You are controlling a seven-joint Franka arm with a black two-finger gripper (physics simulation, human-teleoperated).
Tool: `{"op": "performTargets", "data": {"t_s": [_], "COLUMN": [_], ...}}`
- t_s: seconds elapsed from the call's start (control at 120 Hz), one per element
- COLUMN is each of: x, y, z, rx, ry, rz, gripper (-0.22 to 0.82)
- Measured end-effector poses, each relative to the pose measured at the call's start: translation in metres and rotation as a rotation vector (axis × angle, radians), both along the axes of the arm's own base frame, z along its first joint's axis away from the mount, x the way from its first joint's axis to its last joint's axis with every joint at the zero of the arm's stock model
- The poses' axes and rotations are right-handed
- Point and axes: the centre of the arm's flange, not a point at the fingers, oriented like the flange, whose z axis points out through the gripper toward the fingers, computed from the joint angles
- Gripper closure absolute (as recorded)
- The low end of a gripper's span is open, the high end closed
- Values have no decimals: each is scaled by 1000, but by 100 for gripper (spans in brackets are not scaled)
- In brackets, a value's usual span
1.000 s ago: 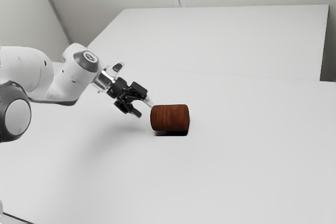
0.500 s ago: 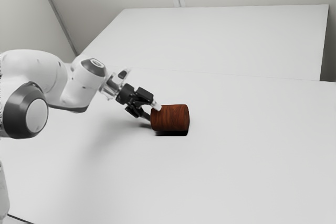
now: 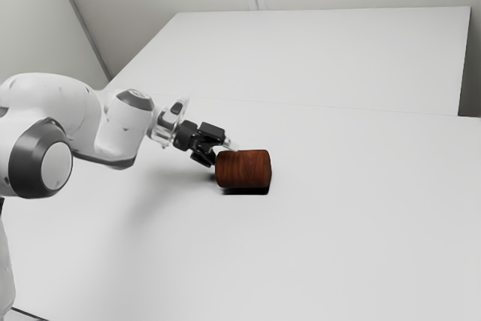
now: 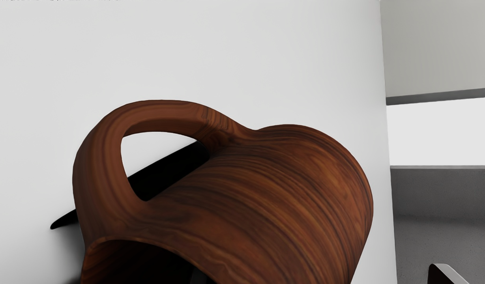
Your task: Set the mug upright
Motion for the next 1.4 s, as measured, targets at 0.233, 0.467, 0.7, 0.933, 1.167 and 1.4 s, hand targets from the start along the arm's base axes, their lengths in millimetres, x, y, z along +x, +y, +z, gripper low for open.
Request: {"op": "performTargets", "data": {"t_s": [0.233,0.467,0.7,0.933,1.167,1.4], "x": [1,1,5,6,-1,-33], "y": [-4,-6,-12,-16,-24,-35], "z": [0,1,16,41,79,82], "rx": [-30,-39,-63,-76,69,333], "ry": [-23,-38,-76,-129,-175,-157], "rz": [14,16,11,3,-28,8], "gripper": [33,64,73,77,77,77]}}
